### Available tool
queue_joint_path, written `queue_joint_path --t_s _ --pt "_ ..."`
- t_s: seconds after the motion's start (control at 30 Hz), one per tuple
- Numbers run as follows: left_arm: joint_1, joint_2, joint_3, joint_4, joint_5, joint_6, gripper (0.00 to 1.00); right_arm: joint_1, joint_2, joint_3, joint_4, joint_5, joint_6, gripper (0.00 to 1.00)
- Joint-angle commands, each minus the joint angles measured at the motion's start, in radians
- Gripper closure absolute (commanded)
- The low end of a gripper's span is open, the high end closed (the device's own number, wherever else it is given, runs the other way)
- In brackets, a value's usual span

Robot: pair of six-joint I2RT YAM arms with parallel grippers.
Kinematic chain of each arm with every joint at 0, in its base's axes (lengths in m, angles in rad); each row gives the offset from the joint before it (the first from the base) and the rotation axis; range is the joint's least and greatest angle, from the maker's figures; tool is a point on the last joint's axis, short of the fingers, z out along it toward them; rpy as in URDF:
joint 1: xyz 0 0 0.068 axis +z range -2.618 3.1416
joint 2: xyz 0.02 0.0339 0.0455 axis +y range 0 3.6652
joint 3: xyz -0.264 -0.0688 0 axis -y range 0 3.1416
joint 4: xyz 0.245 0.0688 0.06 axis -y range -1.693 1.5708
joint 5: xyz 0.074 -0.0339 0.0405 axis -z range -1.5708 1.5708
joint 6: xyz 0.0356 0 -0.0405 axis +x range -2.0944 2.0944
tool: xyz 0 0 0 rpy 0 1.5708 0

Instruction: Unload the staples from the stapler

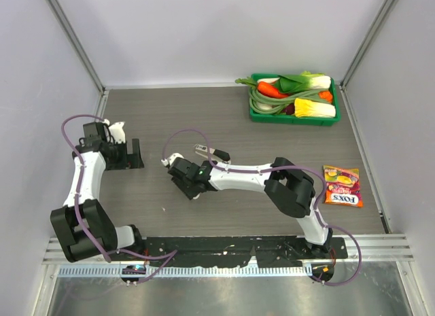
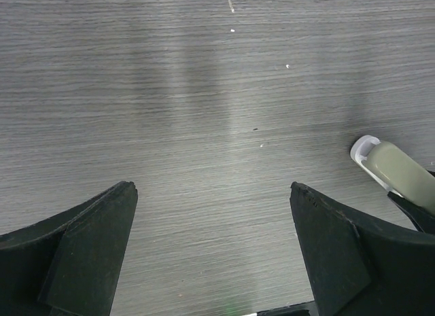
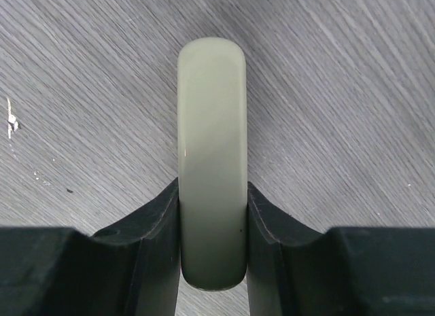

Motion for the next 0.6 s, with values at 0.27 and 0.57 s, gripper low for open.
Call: queue_joint_path --t_s 0.27,0.57 --pt "-0.113 -0.051 0.068 -0.009 0.219 0.016 0.12 -0.036 -0.196 -0.145 0.318 0.085 0.134 0.76" --pt "-0.162 -0.040 0.036 0.022 0.202 0.045 0.16 -0.058 -0.132 -0.167 0.343 0.101 0.215 0.68"
